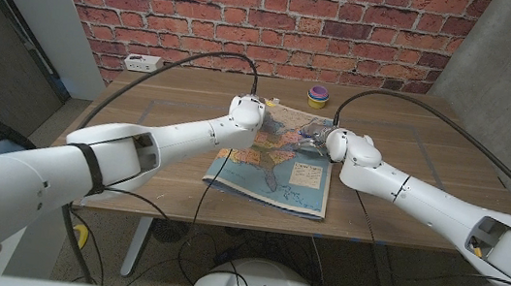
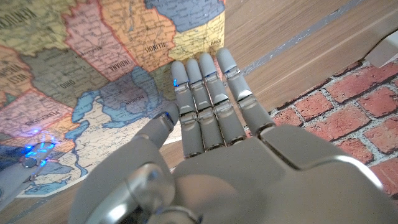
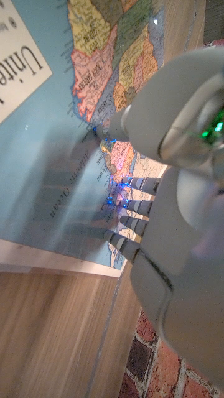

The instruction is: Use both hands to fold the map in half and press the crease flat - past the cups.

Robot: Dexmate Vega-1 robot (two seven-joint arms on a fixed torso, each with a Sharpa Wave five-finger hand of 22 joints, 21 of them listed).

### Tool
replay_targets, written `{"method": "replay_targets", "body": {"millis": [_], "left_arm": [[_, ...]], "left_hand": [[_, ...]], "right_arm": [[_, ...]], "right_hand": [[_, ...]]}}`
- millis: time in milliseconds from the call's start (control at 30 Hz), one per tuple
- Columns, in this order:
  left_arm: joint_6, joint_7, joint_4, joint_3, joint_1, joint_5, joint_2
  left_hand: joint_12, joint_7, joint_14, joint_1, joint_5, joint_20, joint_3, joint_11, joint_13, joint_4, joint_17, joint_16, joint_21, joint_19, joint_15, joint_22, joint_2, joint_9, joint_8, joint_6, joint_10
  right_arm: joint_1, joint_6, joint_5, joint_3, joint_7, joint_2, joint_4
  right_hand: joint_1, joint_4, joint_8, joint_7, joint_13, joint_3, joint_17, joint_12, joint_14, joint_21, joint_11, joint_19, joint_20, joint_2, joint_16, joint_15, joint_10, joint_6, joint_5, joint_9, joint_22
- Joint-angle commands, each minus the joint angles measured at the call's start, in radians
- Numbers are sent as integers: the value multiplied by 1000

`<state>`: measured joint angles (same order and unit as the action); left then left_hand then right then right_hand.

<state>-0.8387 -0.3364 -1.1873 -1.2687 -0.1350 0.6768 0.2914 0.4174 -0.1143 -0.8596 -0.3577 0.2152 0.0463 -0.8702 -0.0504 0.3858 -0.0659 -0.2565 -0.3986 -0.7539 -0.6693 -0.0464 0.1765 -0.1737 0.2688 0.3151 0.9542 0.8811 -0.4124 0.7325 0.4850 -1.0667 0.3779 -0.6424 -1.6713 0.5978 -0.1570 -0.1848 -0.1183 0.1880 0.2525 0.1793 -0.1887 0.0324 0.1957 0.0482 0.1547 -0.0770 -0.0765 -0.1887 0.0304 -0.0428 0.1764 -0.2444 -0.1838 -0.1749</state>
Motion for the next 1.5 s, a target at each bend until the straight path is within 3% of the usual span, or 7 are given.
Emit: {"method": "replay_targets", "body": {"millis": [33,167,400,567,733,833,1500], "left_arm": [[2,-42,88,-45,33,-71,-29],[-3,-35,54,-44,31,-84,-7],[2,119,-219,58,-77,-101,135],[-66,270,-357,76,-156,-7,179],[-60,335,-467,125,-226,6,217],[-72,308,-534,113,-238,44,245],[-86,165,-767,175,-371,155,343]], "left_hand": [[-6,1,-15,12,6,-7,-9,4,-4,0,6,3,1,-2,-7,3,1,-10,-2,13,7],[-12,0,-11,13,6,-9,-14,5,-9,-2,16,11,1,-4,-6,2,1,-14,-8,10,8],[-40,19,15,27,0,14,-5,12,-28,12,26,30,16,30,-8,2,-6,-28,-35,-18,-13],[-59,39,91,13,-18,50,48,33,-30,21,-11,24,99,254,-17,9,-23,-41,-49,4,-14],[-69,45,137,8,-21,50,62,38,-24,27,-24,31,107,280,-16,11,-25,-43,-55,0,-36],[-103,52,227,1,-23,64,74,38,-17,35,-33,57,118,318,-7,13,-22,-42,-71,-21,-119],[-71,28,125,-22,-15,46,59,34,-6,32,-28,19,56,156,-11,10,-20,-13,-32,58,-30]], "right_arm": [[3,-2,0,-3,-1,2,3],[1,3,0,-3,-1,2,-1],[2,6,3,-8,4,0,-5],[-2,7,-2,-4,2,0,-9],[-4,14,6,-8,0,-2,-20],[-9,16,0,-2,-1,-7,-31],[-11,45,11,-15,3,-9,-51]], "right_hand": [[10,4,-4,0,4,1,2,-5,1,6,-1,11,0,-2,-4,0,3,-5,-6,-4,-2],[10,5,-5,0,4,1,2,-5,1,6,1,12,0,-2,-4,1,3,-5,-7,-4,-2],[12,5,-5,0,4,0,2,-6,1,6,1,12,0,-2,-4,-1,3,-6,-7,-4,-2],[13,6,-5,0,4,0,2,-6,1,5,1,12,1,-2,-4,-2,3,-6,-8,-4,-2],[15,6,-5,0,4,0,2,-6,1,5,1,12,1,-3,-4,0,4,-6,-8,-4,-2],[15,6,-6,0,4,0,2,-6,1,5,1,12,0,-3,-4,0,3,-5,-9,-4,-2],[15,11,-5,1,4,-1,3,-6,1,5,1,13,1,-9,-5,1,4,-8,-9,-5,-2]]}}
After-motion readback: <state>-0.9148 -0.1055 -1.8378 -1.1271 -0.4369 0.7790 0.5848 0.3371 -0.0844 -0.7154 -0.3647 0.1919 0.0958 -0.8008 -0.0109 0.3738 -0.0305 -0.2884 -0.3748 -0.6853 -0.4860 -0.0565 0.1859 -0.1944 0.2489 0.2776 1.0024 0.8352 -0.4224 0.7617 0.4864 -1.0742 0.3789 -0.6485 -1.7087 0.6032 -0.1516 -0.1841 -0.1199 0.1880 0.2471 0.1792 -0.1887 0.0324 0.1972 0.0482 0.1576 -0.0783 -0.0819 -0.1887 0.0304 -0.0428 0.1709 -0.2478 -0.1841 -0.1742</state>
